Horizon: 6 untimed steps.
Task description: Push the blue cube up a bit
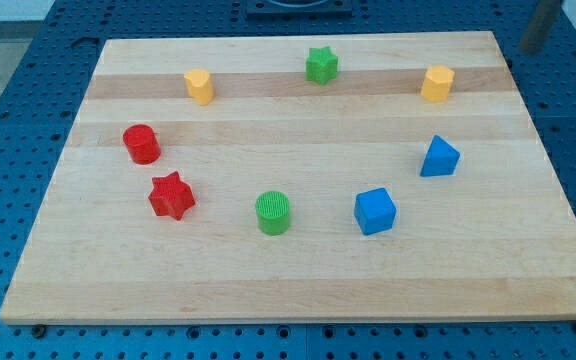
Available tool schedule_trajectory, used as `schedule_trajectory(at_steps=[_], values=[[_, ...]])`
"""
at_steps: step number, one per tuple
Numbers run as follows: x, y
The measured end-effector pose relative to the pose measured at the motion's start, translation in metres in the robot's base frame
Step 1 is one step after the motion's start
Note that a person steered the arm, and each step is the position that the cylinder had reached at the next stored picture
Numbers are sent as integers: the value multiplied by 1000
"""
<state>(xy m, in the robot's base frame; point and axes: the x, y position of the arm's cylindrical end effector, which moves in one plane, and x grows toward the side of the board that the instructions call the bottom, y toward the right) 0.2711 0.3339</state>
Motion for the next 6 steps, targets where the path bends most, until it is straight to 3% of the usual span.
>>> schedule_trajectory(at_steps=[3, 4, 6], values=[[278, -16], [341, -70], [336, -216]])
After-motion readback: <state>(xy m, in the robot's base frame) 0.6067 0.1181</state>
